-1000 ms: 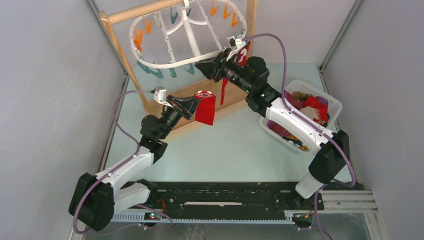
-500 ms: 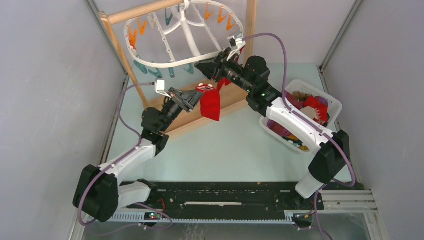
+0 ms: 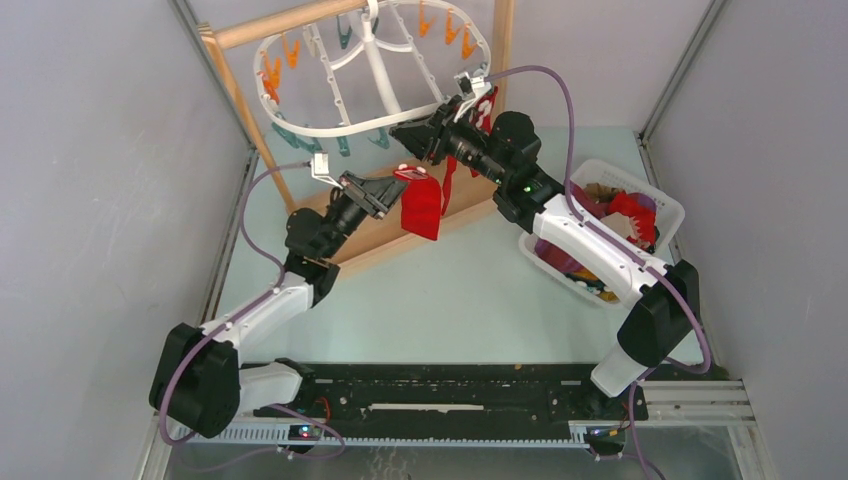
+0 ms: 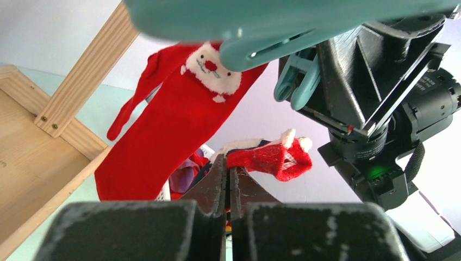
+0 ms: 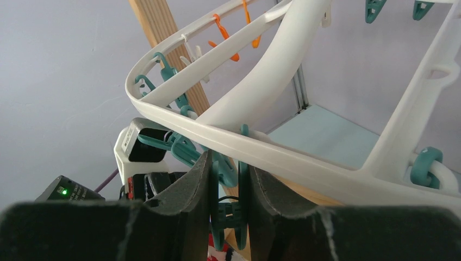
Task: Clip the socks to the hanger
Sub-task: Open the clamp at the hanger.
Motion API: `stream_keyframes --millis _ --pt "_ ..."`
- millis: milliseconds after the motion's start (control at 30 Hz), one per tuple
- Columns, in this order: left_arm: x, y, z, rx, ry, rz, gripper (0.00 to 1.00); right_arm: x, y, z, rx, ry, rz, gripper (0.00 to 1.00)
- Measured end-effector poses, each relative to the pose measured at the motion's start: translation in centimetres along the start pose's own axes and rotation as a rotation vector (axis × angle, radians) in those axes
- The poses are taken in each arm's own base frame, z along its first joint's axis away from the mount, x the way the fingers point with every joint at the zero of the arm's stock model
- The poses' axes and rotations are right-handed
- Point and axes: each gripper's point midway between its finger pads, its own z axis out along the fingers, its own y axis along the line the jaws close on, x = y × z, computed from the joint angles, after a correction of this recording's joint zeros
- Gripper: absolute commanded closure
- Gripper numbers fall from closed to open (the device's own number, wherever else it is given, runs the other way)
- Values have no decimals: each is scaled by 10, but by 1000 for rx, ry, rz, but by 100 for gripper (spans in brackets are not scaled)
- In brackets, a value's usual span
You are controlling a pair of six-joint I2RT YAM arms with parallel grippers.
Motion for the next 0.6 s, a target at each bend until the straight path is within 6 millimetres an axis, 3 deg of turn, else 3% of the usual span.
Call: stream_keyframes --millis 300,600 --pt "-1 1 3 -28 13 -46 100 0 0 0 -2 1 -19 93" --pt "3 7 3 -61 29 -83 100 2 -1 0 -2 7 -46 75"
